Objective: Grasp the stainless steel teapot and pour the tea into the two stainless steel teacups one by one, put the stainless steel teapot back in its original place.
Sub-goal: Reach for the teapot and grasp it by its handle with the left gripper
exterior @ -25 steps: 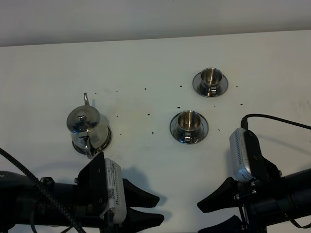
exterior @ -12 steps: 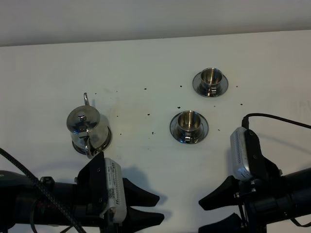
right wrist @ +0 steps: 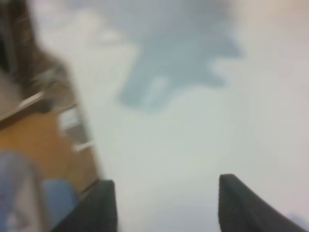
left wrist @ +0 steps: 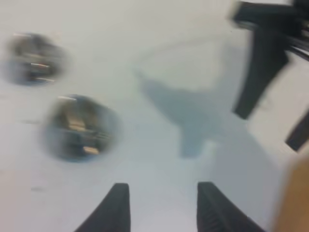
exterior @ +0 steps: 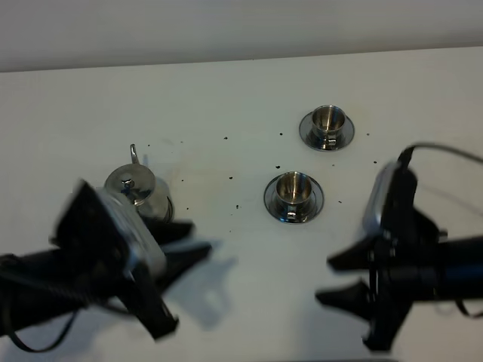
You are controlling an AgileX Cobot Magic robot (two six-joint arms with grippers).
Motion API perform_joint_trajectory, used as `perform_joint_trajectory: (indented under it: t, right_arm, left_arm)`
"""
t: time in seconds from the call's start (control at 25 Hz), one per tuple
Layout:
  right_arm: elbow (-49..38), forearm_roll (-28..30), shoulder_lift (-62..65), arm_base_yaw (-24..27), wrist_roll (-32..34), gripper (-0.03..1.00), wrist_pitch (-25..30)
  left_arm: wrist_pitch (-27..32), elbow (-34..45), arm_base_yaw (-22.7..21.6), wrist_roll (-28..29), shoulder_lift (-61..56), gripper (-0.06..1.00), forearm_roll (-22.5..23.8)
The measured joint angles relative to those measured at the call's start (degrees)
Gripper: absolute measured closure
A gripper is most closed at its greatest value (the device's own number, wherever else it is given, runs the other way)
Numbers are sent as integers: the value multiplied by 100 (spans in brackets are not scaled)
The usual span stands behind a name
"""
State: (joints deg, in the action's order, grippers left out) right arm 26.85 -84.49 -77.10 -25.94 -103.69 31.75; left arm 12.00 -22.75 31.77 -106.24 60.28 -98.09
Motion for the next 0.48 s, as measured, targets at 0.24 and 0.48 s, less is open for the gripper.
perform_joint_trajectory:
  t: [0.24,0.48]
  right_arm:
    - [851,1234,66,0,1827,51,-565]
    - [2047,4701,61,0,5806,51,173]
  left_arm:
    - [-1589,-430,0,1186,-208,58,0]
    - [-2999,-994,0,1295,-51,58,-334]
